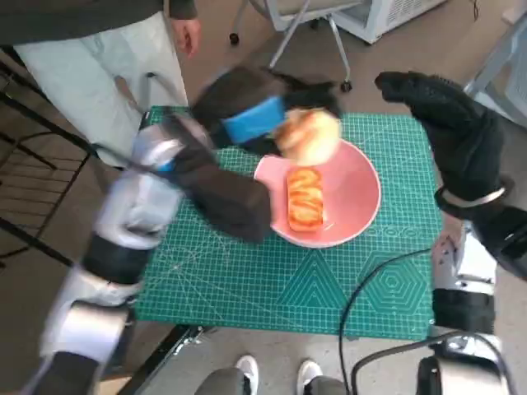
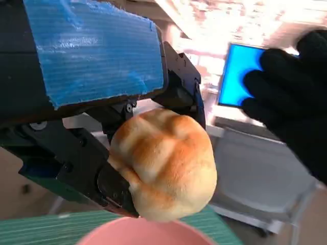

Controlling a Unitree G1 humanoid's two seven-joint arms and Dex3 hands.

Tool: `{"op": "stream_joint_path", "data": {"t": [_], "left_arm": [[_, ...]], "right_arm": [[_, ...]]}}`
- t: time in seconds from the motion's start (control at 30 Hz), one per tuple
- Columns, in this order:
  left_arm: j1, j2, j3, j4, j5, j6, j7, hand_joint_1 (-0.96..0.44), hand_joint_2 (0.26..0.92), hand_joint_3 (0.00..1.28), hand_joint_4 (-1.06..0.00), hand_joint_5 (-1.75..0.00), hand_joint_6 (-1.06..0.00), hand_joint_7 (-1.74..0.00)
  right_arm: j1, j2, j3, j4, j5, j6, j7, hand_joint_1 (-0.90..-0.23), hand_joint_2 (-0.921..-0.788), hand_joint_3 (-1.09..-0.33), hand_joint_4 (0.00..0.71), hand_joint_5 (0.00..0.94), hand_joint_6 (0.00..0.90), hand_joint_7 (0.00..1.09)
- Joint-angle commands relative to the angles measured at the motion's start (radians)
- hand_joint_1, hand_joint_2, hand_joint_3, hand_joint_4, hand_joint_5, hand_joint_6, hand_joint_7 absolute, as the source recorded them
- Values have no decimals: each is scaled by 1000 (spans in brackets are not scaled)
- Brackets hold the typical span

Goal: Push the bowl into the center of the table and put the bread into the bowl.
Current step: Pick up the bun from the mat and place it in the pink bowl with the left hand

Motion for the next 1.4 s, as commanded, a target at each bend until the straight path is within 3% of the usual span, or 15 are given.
{"op": "stream_joint_path", "data": {"t": [0.03,0.3,0.4,0.43,0.5,0.53,0.63,0.7,0.93,1.17,1.4], "left_arm": [[-59,-50,-45,149,35,-32,41,2,919,33,-750,-1118,-651,-1119],[-125,-115,-79,363,53,-43,71,2,920,66,-665,-1220,-656,-1104],[-134,-139,-83,428,49,-16,50,2,920,104,-652,-1258,-588,-1145],[-135,-144,-84,442,48,-8,40,6,897,111,-589,-997,-478,-908],[-135,-149,-85,459,44,4,23,10,896,81,-603,-636,-461,-553],[-132,-152,-82,468,37,18,5,1,889,58,-519,-426,-411,-370],[-129,-158,-77,485,26,45,-27,-90,849,21,-270,-140,-299,-123],[-128,-162,-75,493,23,64,-43,-146,842,16,-167,-72,-252,-63],[-96,-140,-61,459,-1,69,-68,-326,850,14,-18,-5,-167,-4],[-41,-93,-5,381,-78,5,-86,-418,878,19,0,1,-130,-1],[17,-53,131,282,-273,-22,-181,-487,901,22,1,1,-123,0]], "right_arm": [[18,-17,-7,8,-9,-3,4,-684,-921,-677,169,2,1,457],[25,-27,-17,5,-7,-3,1,-683,-921,-667,174,4,9,453],[26,-29,-20,7,-3,-3,0,-682,-921,-662,177,4,20,438],[27,-30,-21,7,-2,-3,0,-683,-921,-659,179,4,29,422],[28,-30,-23,5,0,-1,-1,-683,-921,-657,181,3,39,407],[30,-30,-24,2,3,2,-2,-684,-921,-657,183,4,42,400],[33,-29,-27,-4,7,6,-3,-689,-921,-656,185,4,46,388],[34,-27,-29,-6,8,6,-6,-691,-921,-655,188,5,51,384],[36,-19,-32,-10,7,6,-13,-698,-921,-644,193,5,66,368],[32,-14,-31,-8,5,6,-19,-700,-921,-639,197,2,94,321],[30,-11,-28,-10,6,10,-21,-698,-921,-639,197,2,100,309]]}}
